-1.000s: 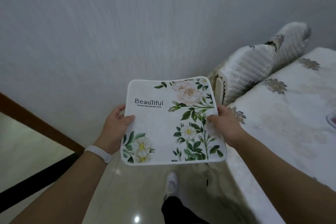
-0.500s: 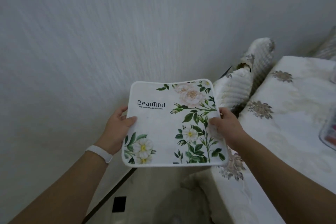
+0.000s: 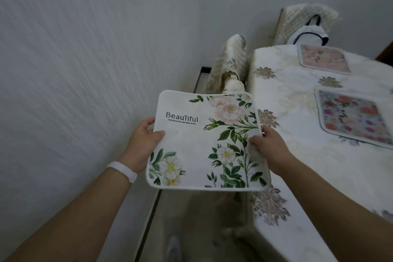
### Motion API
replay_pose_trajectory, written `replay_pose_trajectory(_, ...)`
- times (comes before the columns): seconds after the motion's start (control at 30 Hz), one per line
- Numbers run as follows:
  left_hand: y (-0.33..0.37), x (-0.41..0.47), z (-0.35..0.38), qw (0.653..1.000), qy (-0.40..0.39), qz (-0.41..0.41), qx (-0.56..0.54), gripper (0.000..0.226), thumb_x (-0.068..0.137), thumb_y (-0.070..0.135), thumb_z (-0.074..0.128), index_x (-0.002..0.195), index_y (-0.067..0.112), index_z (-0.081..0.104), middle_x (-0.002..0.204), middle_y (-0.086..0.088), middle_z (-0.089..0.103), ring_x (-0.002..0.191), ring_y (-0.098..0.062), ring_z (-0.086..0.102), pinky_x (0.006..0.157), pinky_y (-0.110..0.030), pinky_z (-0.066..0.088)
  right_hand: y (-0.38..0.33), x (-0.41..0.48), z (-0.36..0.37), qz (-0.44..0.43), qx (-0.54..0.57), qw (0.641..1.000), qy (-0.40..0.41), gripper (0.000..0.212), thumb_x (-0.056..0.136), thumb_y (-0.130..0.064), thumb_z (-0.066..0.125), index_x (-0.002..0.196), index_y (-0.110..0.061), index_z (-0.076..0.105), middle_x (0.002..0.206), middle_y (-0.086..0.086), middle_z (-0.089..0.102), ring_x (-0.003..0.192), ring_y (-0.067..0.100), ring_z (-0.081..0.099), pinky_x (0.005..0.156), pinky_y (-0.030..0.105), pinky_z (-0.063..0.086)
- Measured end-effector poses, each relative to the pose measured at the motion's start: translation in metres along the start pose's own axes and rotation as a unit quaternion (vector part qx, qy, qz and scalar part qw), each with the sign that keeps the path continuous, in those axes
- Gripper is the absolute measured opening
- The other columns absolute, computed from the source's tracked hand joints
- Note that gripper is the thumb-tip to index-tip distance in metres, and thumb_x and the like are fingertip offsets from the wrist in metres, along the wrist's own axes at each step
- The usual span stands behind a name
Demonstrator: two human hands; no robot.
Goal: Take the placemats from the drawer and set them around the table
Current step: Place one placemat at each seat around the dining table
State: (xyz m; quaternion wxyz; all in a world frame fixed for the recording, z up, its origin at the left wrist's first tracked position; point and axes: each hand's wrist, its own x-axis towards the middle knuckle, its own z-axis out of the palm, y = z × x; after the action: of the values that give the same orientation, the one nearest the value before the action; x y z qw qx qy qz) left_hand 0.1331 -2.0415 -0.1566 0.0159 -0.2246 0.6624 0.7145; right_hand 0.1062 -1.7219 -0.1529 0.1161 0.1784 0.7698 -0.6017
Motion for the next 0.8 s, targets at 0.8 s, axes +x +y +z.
replay_pose_trajectory(0.8,0.072,0.176,0.200,0.943,-0.314,-0.056,0.097,0.031,0.091,-0.002,0.057,0.120,0.010,0.055,0.095,-0.015,0.069,0.064,-0.026,0.070,0.052,-0.035,0.057,0.024,0.045,-0.061,0.079,0.134,0.938,0.310,0.016,0.086,-0.006,0.058,0.098,-0.016,0.060,0.098,0.011,0.069,0.085,0.032,0.069,0.078,0.051,0.059)
